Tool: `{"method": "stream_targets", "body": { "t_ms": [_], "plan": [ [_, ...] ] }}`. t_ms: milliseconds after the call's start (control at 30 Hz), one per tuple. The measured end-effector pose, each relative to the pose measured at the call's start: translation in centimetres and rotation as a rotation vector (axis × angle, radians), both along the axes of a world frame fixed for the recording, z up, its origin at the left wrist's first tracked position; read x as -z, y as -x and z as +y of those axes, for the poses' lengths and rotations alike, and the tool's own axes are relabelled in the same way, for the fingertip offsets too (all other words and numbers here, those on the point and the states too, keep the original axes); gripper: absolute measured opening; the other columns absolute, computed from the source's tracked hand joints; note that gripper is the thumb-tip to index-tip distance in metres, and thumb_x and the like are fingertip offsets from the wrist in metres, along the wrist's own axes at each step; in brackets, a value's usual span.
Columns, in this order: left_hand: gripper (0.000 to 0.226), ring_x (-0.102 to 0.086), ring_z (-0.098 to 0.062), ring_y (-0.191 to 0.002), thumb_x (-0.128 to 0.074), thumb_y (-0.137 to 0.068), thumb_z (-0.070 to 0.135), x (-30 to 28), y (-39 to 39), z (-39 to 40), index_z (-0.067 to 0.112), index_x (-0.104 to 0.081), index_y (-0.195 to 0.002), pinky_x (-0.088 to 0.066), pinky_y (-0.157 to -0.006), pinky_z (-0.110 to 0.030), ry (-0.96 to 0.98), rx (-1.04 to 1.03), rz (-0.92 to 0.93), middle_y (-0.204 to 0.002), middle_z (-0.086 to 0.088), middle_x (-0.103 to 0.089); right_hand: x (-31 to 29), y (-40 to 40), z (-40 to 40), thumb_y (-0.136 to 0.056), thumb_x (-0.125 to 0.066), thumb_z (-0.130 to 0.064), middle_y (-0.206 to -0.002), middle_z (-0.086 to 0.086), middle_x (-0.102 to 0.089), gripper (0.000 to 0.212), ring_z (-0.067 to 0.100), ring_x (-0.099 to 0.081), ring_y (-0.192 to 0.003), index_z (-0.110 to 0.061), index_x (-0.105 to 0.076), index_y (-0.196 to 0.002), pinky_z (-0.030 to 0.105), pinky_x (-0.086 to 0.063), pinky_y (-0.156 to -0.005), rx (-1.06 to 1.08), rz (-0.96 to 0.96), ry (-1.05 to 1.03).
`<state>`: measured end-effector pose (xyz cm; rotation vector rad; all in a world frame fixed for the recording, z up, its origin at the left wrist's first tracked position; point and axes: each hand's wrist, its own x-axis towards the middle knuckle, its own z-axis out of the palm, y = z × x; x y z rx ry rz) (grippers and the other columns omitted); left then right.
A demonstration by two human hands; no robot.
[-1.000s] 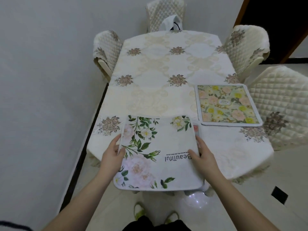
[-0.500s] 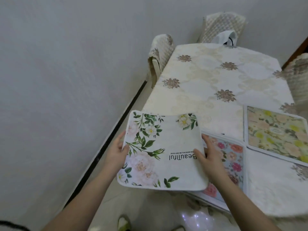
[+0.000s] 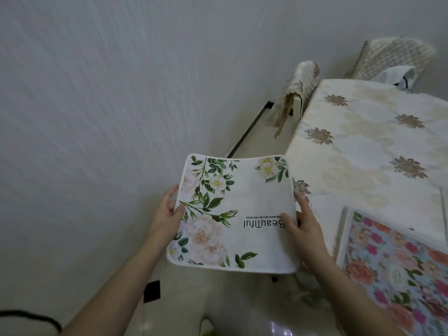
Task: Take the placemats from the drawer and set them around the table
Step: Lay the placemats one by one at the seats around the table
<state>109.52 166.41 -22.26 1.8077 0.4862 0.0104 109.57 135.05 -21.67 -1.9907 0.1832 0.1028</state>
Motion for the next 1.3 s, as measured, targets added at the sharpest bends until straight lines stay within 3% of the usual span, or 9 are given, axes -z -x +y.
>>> {"method": "stream_targets", "body": {
  "t_ms": [300, 600, 633, 700, 767, 900, 1067, 1200, 1300],
  "plan": [
    [0.049, -0.076, -0.018, -0.08, -0.057, -0.099, 0.01, -0.1, -1.9, 5.7, 0.041, -0.048, -0.136, -0.061, -0.072, -0.046, 0.063, -0.039, -0.056, -0.092, 0.009, -0.076, -0.1, -2.3, 5.5, -0.097, -0.057, -0.021, -0.095, -0.021, -0.067, 0.061, -0.004, -0.066, -0.078, -0.046, -0.028, -0.144, 0.013, -0.047, -0.059, 0.005, -0.017, 0.014],
    [0.049, -0.076, -0.016, -0.084, -0.059, -0.098, 0.017, 1.9, -7.8, 4.3, 0.044, -0.047, -0.137, -0.06, -0.077, -0.05, -0.005, 0.053, -0.043, -0.096, 0.012, -0.077, 1.7, -7.0, 3.6, -0.096, -0.059, -0.023, -0.099, 0.005, -0.072, 0.063, 0.012, -0.067, -0.082, -0.036, -0.029, -0.15, 0.031, -0.053, -0.066, 0.065, -0.001, 0.082],
    [0.05, -0.076, -0.015, -0.084, -0.06, -0.098, 0.017, 1.9, -8.8, 3.9, 0.045, -0.047, -0.137, -0.06, -0.077, -0.05, -0.011, 0.062, -0.042, -0.096, 0.012, -0.077, 2.0, -7.8, 3.3, -0.096, -0.06, -0.022, -0.097, -0.001, -0.071, 0.062, 0.01, -0.066, -0.08, -0.035, -0.03, -0.15, 0.03, -0.053, -0.066, 0.069, -0.007, 0.083],
    [0.049, -0.076, -0.014, -0.082, -0.059, -0.098, 0.018, 1.6, -11.0, 3.1, 0.044, -0.047, -0.138, -0.061, -0.076, -0.047, -0.015, 0.082, -0.021, -0.094, 0.015, -0.076, 2.3, -9.5, 2.7, -0.096, -0.06, -0.02, -0.097, -0.021, -0.063, 0.061, -0.003, -0.061, -0.079, -0.032, -0.032, -0.149, 0.016, -0.048, -0.062, 0.087, 0.001, 0.064],
    [0.049, -0.076, -0.014, -0.081, -0.059, -0.099, 0.018, 1.1, -13.0, 2.5, 0.043, -0.046, -0.139, -0.061, -0.076, -0.046, -0.021, 0.098, -0.011, -0.092, 0.017, -0.076, 2.6, -11.1, 2.2, -0.096, -0.06, -0.02, -0.099, -0.018, -0.063, 0.061, -0.008, -0.059, -0.08, -0.033, -0.031, -0.149, 0.008, -0.043, -0.058, 0.103, 0.014, 0.057],
    [0.05, -0.076, -0.014, -0.082, -0.059, -0.098, 0.018, 0.4, -16.8, 1.6, 0.044, -0.046, -0.139, -0.061, -0.077, -0.048, -0.047, 0.109, -0.004, -0.093, 0.021, -0.075, 2.9, -14.5, 1.4, -0.096, -0.059, -0.023, -0.107, -0.006, -0.068, 0.063, -0.002, -0.062, -0.085, -0.035, -0.029, -0.15, 0.017, -0.045, -0.062, 0.105, 0.031, 0.034],
    [0.049, -0.076, -0.014, -0.082, -0.058, -0.099, 0.015, 0.0, -20.4, 0.5, 0.039, -0.046, -0.14, -0.061, -0.077, -0.049, -0.054, 0.138, -0.017, -0.091, 0.02, -0.075, 2.8, -17.8, 0.8, -0.096, -0.058, -0.024, -0.095, -0.011, -0.069, 0.062, 0.002, -0.065, -0.081, -0.038, -0.028, -0.149, 0.024, -0.047, -0.062, 0.116, 0.026, 0.037],
    [0.049, -0.076, -0.017, -0.087, -0.056, -0.1, 0.014, 0.6, -22.8, 0.3, 0.034, -0.045, -0.144, -0.06, -0.079, -0.051, -0.033, 0.167, -0.013, -0.1, 0.007, -0.077, 2.8, -19.4, 0.8, -0.098, -0.056, -0.027, -0.103, -0.012, -0.067, 0.061, -0.004, -0.062, -0.082, -0.04, -0.025, -0.149, 0.019, -0.045, -0.062, 0.134, 0.054, 0.022],
    [0.047, -0.075, -0.014, -0.085, -0.055, -0.1, 0.013, 0.5, -25.2, 0.2, 0.032, -0.045, -0.142, -0.061, -0.075, -0.044, -0.014, 0.197, -0.007, -0.096, 0.011, -0.077, 3.2, -20.9, 1.0, -0.098, -0.056, -0.028, -0.109, -0.009, -0.067, 0.062, -0.001, -0.064, -0.086, -0.039, -0.025, -0.15, 0.018, -0.046, -0.064, 0.17, 0.063, -0.004]
  ]
}}
